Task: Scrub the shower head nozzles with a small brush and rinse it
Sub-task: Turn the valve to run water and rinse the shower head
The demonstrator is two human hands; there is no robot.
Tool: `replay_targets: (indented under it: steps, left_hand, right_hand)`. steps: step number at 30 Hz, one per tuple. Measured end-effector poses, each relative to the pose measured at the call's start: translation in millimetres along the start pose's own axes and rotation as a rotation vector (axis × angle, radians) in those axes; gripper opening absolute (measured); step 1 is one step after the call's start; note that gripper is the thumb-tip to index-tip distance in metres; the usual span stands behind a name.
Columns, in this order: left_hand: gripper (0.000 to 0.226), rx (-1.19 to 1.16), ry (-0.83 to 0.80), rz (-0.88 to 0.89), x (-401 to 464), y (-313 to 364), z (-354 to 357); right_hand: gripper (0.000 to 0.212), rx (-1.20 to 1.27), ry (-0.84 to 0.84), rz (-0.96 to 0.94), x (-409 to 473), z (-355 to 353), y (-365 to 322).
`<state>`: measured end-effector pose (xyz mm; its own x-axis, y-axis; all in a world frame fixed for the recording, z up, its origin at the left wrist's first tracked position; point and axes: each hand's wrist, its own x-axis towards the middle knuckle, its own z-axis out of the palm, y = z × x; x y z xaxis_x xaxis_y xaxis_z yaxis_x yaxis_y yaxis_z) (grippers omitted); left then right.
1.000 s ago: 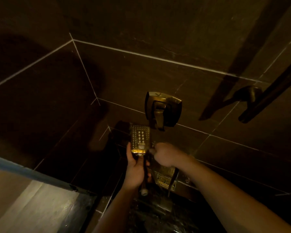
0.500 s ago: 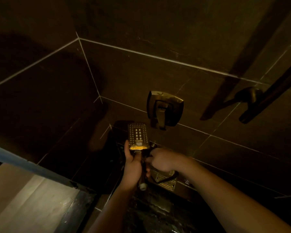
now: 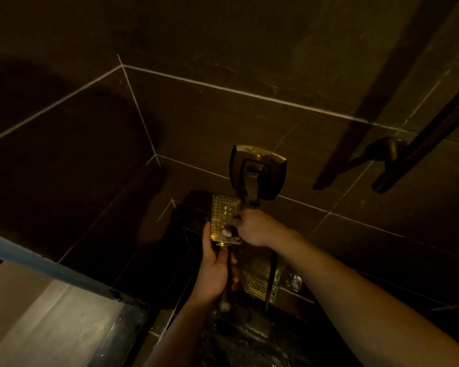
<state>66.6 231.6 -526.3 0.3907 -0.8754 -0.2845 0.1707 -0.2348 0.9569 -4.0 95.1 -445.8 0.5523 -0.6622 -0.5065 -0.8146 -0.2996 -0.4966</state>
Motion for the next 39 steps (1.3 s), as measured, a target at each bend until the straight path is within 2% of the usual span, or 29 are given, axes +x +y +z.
replay_targets:
  steps: [5,10,13,15,21,27,33,37,39]
  left_hand:
    - [0.071,-0.014,0.003,0.001,-3,1,-4]
    - [0.071,-0.087,-0.022,0.005,-5,4,-11]
    - [0.071,-0.098,-0.052,0.013,-11,8,-16]
    - [0.070,-0.122,-0.042,0.010,-17,10,-18]
    - [0.072,-0.149,0.071,0.026,-17,11,-28]
    - [0.074,-0.188,0.091,0.051,-18,14,-38]
    - [0.073,-0.172,0.092,0.078,-17,19,-44]
    - [0.073,-0.169,0.099,0.061,-16,23,-49]
    - [0.072,-0.169,0.104,0.053,-15,25,-51]
  right_hand:
    - [0.026,-0.008,0.074,0.043,0,-20,1]
    - [0.026,0.036,-0.148,-0.039,-6,-20,15]
    - [0.026,0.225,-0.082,-0.082,-6,-20,31]
    - [0.025,0.240,-0.001,-0.122,2,-16,42]
    - [0.015,0.179,0.087,-0.089,38,-12,59]
    - [0.039,0.002,0.134,-0.034,65,-7,75]
    - [0.042,-0.028,0.138,-0.041,82,-8,76]
    - [0.023,-0.051,0.118,-0.053,95,-9,72]
    - [0.025,-0.053,0.144,-0.046,101,-8,70]
